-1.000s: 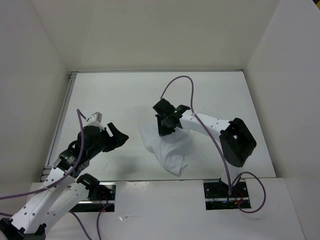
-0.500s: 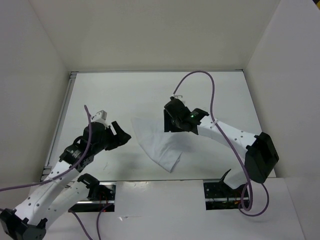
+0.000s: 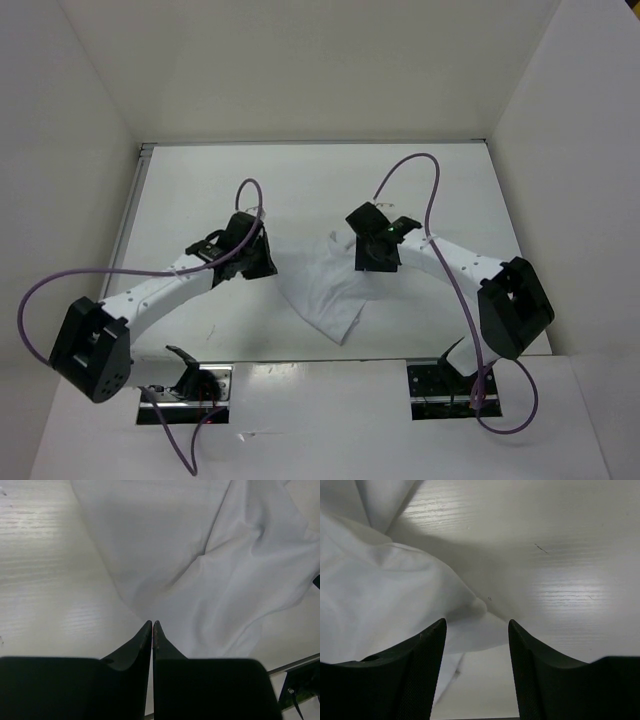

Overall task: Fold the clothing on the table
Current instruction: Move the skirt to the center of the board

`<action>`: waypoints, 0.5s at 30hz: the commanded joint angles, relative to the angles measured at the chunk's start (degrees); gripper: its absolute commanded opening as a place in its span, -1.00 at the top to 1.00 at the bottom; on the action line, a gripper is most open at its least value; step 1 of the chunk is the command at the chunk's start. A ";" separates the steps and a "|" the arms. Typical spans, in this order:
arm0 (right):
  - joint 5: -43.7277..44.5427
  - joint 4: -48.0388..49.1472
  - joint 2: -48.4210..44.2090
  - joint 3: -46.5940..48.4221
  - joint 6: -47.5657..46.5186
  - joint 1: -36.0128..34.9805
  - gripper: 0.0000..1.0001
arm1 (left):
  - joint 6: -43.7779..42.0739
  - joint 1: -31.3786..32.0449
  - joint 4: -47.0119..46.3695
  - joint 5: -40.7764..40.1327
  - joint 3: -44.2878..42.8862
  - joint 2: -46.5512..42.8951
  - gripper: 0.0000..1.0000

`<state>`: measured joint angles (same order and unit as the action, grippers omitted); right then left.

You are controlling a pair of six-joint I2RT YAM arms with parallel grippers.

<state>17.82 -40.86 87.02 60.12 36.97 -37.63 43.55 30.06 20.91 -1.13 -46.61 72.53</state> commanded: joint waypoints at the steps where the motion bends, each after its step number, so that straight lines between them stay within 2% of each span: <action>1: 1.17 -1.06 0.34 -0.79 -0.67 0.88 -0.17 | -1.27 0.87 -3.59 0.95 -3.83 5.23 0.86; 5: -1.29 -0.54 0.34 -1.32 -1.20 0.89 -0.17 | -1.80 1.40 -3.06 -0.19 -5.50 12.53 0.99; 15: -4.11 -0.01 -0.19 -2.99 -1.81 0.89 -0.15 | -2.32 1.93 -1.40 -6.16 -11.21 27.65 0.99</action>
<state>13.98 -41.28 87.24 57.65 35.66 -37.10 43.09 31.77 19.25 -3.86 -55.09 96.68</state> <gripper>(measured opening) 0.575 0.004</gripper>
